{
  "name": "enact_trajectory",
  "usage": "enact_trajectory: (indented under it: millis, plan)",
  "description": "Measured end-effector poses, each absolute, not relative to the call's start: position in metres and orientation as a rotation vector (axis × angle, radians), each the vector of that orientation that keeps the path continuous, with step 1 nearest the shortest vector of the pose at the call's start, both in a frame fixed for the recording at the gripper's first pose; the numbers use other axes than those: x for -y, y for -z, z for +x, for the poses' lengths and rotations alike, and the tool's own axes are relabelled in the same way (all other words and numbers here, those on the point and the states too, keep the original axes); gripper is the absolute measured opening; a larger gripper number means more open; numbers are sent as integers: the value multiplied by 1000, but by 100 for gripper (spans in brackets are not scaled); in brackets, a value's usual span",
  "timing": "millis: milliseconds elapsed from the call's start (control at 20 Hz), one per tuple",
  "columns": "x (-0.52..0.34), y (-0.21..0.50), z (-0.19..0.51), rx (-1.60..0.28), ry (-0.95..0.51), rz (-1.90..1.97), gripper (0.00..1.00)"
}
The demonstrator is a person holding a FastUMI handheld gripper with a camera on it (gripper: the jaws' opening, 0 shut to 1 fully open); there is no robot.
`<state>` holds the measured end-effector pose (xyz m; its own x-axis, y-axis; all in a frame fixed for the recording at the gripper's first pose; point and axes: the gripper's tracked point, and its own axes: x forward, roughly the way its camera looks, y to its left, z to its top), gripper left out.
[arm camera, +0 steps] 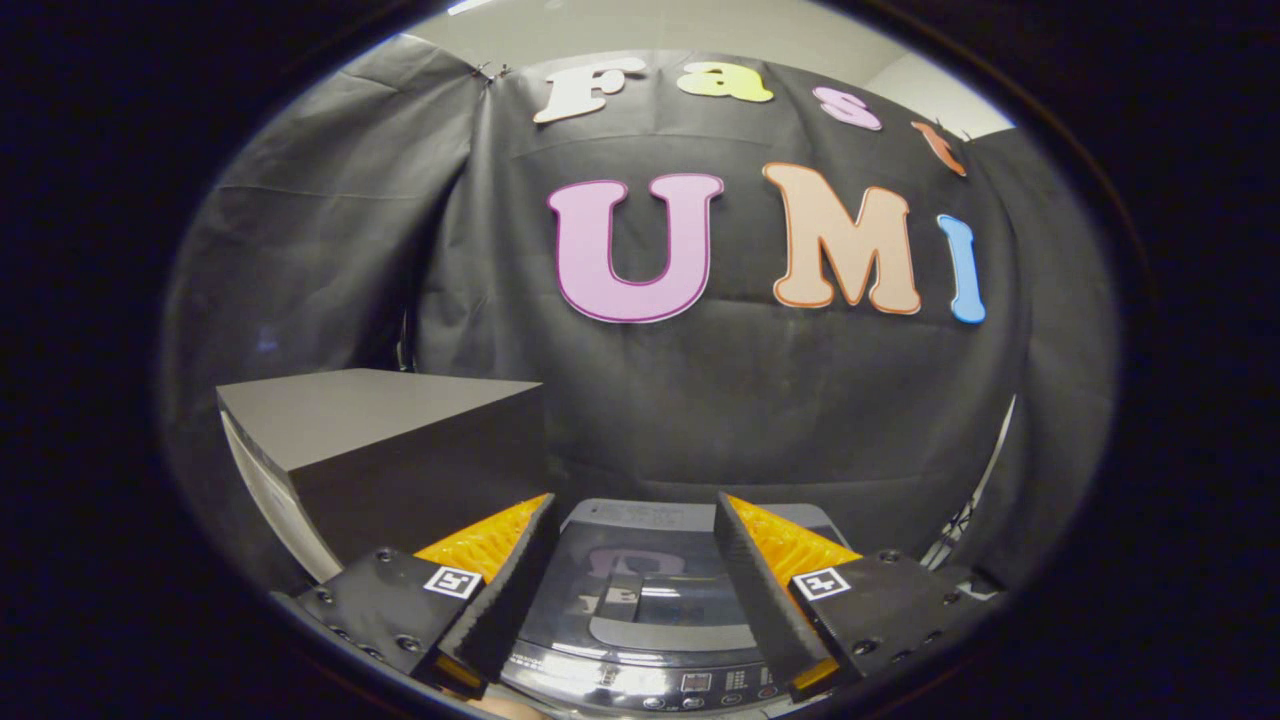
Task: Put the clothes into the washing machine and then close the washing machine lid.
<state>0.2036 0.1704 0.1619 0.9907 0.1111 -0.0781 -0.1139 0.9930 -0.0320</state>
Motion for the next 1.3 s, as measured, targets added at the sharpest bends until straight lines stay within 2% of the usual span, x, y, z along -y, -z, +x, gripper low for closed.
enact_trajectory:
  millis: [800, 1300]
  plan:
    - [-176, -167, 189, -17, -153, -55, 97]
    - [-134, -179, 160, 105, -152, -49, 97]
